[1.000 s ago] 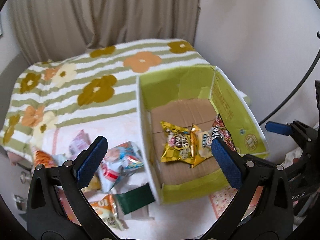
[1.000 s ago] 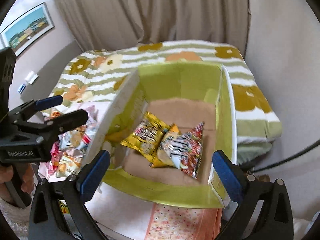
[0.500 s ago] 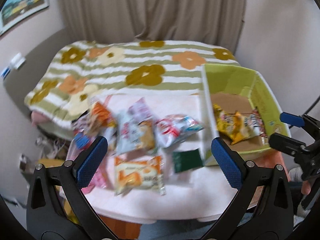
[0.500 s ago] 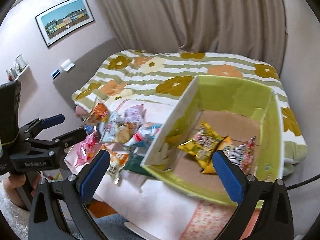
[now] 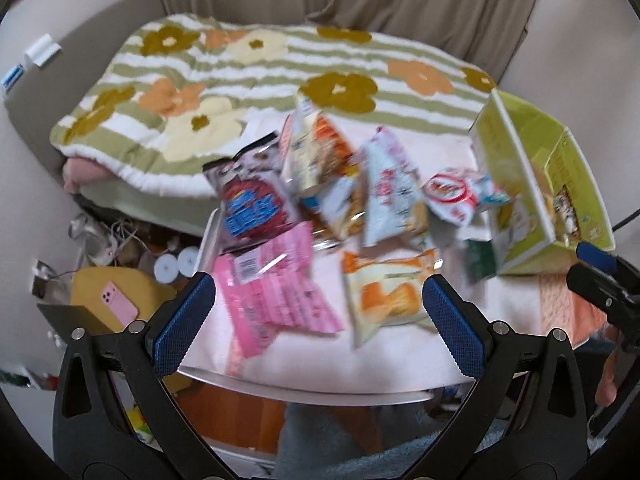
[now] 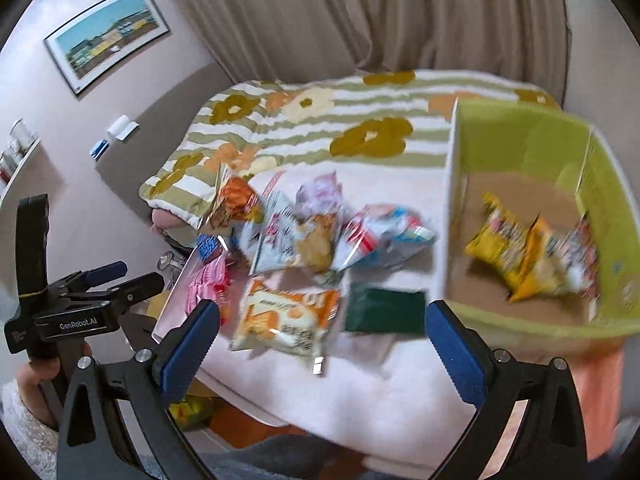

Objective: Organize snacks
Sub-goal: 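Grasp pink wafer pack with left tool while right tool grasps orange-yellow cake bag, then lift both held packs into the cardboard box and open both tools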

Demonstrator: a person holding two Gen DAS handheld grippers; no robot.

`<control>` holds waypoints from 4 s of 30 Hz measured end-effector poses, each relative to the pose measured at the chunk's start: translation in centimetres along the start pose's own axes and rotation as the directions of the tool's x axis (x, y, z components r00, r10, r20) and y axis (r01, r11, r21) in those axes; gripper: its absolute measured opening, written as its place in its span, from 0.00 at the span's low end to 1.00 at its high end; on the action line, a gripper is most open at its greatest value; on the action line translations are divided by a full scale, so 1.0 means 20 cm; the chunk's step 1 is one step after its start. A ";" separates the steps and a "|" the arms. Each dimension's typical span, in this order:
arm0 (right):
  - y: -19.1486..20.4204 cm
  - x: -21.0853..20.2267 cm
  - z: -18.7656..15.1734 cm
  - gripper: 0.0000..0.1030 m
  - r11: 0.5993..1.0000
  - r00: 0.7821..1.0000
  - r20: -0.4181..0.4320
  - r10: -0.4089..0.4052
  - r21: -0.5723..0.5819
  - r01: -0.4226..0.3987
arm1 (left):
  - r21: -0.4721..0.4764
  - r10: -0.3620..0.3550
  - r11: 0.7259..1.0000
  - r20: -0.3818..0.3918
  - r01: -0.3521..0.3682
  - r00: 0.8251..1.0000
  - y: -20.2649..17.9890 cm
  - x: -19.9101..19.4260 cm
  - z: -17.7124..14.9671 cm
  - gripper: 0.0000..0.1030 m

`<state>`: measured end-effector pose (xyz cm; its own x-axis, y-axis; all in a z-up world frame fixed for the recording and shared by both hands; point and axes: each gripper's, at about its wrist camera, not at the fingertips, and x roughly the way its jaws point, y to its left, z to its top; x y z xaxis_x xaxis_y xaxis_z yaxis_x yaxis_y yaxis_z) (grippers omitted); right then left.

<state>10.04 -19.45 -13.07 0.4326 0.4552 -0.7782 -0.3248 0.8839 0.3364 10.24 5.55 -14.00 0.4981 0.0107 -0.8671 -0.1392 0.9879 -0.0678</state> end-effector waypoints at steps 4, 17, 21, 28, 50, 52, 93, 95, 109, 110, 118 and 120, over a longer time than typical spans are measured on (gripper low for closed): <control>0.07 0.15 -0.09 0.99 0.991 0.999 -0.035 -0.004 0.136 0.009 | 0.015 -0.047 0.999 -0.071 0.048 0.996 0.15 0.16 0.01 1.00; 0.11 0.46 -0.38 0.99 0.895 0.996 -0.091 0.012 0.444 0.030 | 0.073 -0.131 0.986 -0.252 0.153 0.959 0.25 0.62 -0.05 1.00; 0.07 0.50 -0.41 0.99 0.872 0.997 -0.075 0.020 0.489 0.020 | 0.054 -0.141 0.985 -0.284 0.162 0.949 0.25 0.71 -0.06 1.00; -0.07 0.58 -0.44 0.99 0.799 0.996 -0.029 0.080 0.599 -0.046 | 0.078 -0.142 0.983 -0.267 0.168 0.953 0.23 0.76 -0.05 1.00; 0.00 0.70 -0.34 0.98 0.800 0.997 0.020 0.072 0.596 -0.069 | 0.068 -0.200 0.972 -0.276 0.227 0.940 0.18 0.77 -0.08 0.85; 0.02 0.70 -0.34 0.93 0.811 0.999 0.015 0.049 0.582 -0.049 | 0.063 -0.205 0.971 -0.270 0.230 0.941 0.18 0.75 -0.08 0.82; 0.00 -0.10 -0.01 0.57 0.912 0.970 0.238 -0.060 0.408 -0.044 | 0.164 -0.387 0.911 0.030 0.378 0.922 -0.09 -0.04 0.25 0.70; -0.09 -0.16 0.04 0.57 0.917 0.966 0.249 -0.070 0.397 -0.036 | 0.185 -0.396 0.906 0.050 0.381 0.917 -0.19 -0.06 0.31 0.70; -0.82 -0.42 0.36 0.57 0.961 0.974 0.220 -0.061 0.276 -0.002 | 0.171 -0.415 0.903 0.110 0.394 0.903 -1.08 0.06 0.62 0.70; -0.89 -0.42 0.39 0.57 0.961 0.976 0.211 -0.057 0.276 -0.004 | 0.164 -0.412 0.905 0.107 0.393 0.905 -1.15 0.09 0.64 0.70; -1.20 -0.35 0.52 0.57 0.966 0.987 0.148 -0.058 0.258 0.018 | 0.136 -0.375 0.920 0.037 0.367 0.926 -1.50 0.36 0.81 0.71; -1.25 -0.33 0.54 0.57 0.966 0.988 0.138 -0.063 0.258 0.026 | 0.139 -0.360 0.924 0.009 0.355 0.933 -1.57 0.43 0.85 0.71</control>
<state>24.45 -43.44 -10.63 0.5641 0.4089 -0.7174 -0.0858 0.8931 0.4416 33.47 -22.67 -10.94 0.5223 -0.3441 -0.7802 0.1673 0.9385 -0.3019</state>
